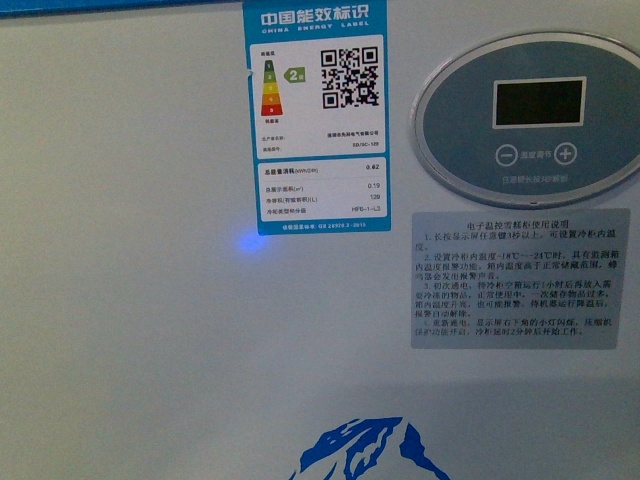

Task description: Put drink in fridge

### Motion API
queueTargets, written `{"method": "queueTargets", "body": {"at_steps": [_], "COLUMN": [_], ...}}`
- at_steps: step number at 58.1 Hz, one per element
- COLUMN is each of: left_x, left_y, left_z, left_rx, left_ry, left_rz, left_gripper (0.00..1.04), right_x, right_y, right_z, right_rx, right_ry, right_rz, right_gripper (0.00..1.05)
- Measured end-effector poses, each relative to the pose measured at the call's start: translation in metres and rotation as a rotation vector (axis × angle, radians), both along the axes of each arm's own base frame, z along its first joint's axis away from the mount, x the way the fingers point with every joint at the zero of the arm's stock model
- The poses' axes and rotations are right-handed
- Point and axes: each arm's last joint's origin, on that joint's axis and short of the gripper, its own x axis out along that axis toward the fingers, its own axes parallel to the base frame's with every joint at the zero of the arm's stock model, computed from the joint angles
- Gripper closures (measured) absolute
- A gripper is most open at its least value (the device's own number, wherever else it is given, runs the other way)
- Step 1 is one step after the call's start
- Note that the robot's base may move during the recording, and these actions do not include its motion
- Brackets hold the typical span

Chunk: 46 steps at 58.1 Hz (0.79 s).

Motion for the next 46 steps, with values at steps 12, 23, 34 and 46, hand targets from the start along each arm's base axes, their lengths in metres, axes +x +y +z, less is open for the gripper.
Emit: {"method": "queueTargets", "body": {"at_steps": [12,23,34,46], "left_x": [0.0,0.0,0.0,0.0], "left_y": [0.0,0.0,0.0,0.0], "left_z": [0.0,-0.0001,0.0,0.0], "left_rx": [0.0,0.0,0.0,0.0], "left_ry": [0.0,0.0,0.0,0.0], "left_rz": [0.0,0.0,-0.001,0.0], "left_gripper": [0.08,0.08,0.08,0.08], "right_x": [0.0,0.0,0.0,0.0], "right_y": [-0.0001,-0.0001,-0.0001,-0.0001], "right_z": [-0.0003,-0.0013,-0.0013,-0.0013], "right_rx": [0.0,-0.001,-0.001,-0.001], "right_ry": [0.0,0.002,0.002,0.002], "right_rz": [-0.003,-0.004,-0.004,-0.003], "right_gripper": [0.67,0.67,0.67,0.67]}}
